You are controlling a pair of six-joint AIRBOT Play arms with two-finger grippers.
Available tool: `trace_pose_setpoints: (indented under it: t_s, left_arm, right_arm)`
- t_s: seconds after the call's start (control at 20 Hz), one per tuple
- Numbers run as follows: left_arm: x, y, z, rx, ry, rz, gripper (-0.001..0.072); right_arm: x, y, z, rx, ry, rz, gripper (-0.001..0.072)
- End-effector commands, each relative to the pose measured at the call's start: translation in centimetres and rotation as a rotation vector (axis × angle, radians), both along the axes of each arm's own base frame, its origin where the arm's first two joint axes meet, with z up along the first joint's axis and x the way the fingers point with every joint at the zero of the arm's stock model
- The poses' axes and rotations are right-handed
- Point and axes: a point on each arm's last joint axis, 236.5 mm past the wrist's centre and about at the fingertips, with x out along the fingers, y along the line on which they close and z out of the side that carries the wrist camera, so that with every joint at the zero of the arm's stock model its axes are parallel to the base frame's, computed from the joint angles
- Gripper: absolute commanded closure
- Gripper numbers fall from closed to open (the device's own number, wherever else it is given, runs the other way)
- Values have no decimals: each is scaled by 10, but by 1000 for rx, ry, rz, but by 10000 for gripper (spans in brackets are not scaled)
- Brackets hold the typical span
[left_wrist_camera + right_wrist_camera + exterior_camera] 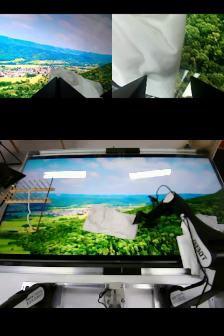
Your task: Fold the shirts.
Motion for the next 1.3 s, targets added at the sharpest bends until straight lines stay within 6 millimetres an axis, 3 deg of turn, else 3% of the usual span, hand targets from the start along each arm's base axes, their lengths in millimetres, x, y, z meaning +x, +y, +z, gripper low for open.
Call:
trace_pose_setpoints:
  t_s: [0.0,0.05,0.1,0.15,0.2,0.25,0.35,0.5,0.65,0.75,0.85,0.95,1.0,1.25]
  left_arm:
    - [0,-4,0,-1,0,-10,677]
    - [0,-5,0,-1,1,-10,677]
    - [0,-5,0,-1,1,-10,677]
    - [0,-5,0,-1,1,-10,676]
    - [0,-5,0,-1,1,-10,677]
    - [0,-4,0,-1,1,-10,677]
    - [0,-4,0,-1,0,-10,676]
    - [1,-4,-4,-1,8,-11,677]
    - [2,-6,-23,-12,53,-16,676]
    - [0,-10,-38,-13,83,-31,676]
    - [0,-14,-51,-20,108,-36,676]
    - [0,-18,-60,-26,121,-39,676]
    - [0,-21,-61,-26,124,-47,676]
    - [-2,-29,-61,-26,125,-66,676]
  right_arm:
    - [6,34,-12,122,-2,-38,73]
    - [7,39,-13,139,2,-44,75]
    - [8,44,-12,162,-2,-44,173]
    - [11,49,-7,191,-20,-39,429]
    - [14,54,-1,227,-34,-41,587]
    - [19,59,8,268,-53,-41,650]
    - [31,63,39,350,-97,-32,650]
    - [54,46,124,403,-245,29,650]
    - [77,-7,218,315,-414,-46,650]
    - [75,-44,281,292,-510,-109,650]
    - [74,-88,325,217,-627,-180,650]
    - [72,-153,335,81,-649,-314,650]
    - [67,-176,335,56,-638,-359,650]
    - [62,-268,334,-61,-696,-523,651]
